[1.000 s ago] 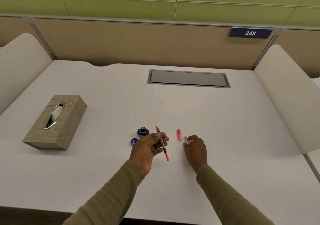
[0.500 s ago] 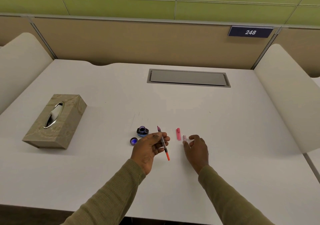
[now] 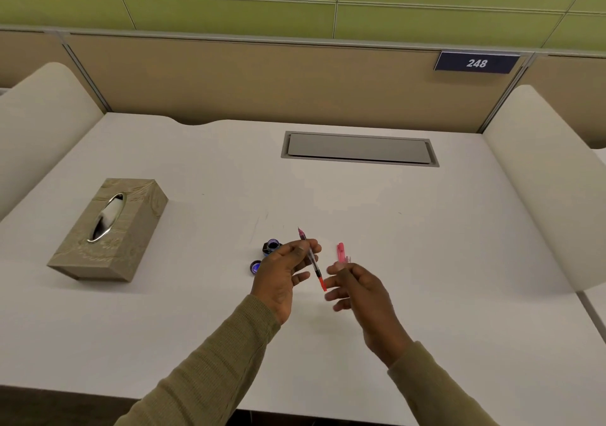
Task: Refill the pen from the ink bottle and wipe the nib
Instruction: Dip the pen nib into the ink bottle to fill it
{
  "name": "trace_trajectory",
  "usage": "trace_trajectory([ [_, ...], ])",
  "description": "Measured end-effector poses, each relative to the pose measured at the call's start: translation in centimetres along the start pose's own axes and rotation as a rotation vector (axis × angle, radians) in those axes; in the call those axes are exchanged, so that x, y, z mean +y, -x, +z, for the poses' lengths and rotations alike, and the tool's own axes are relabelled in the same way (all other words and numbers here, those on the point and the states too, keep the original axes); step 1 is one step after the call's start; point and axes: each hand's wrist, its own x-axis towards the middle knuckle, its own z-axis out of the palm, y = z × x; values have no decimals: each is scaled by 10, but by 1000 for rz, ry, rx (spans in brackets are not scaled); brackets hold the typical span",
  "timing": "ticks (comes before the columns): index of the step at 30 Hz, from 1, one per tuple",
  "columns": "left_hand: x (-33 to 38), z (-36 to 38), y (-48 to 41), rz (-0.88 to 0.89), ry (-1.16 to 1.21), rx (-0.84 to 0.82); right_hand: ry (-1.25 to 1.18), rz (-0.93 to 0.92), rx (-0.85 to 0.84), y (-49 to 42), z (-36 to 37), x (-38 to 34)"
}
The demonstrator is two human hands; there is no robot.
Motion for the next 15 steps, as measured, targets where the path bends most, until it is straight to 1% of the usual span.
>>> trace_trajectory([
  [1,1,0,0,10,5,8,-38,16,-43,6,4,-3],
  [3,4,-1,0,26,15,21,-98,33,-77,11,11,-7],
  [8,9,-8,0,33,16,27,-201,52,-69,5,16,-13],
  [12,16,-17,-2,46,13,20,-227,37,-50,-1,19,-19],
  [15,28,-28,-8,93,-6,56,-162,-14,-1,-7,21,-24],
])
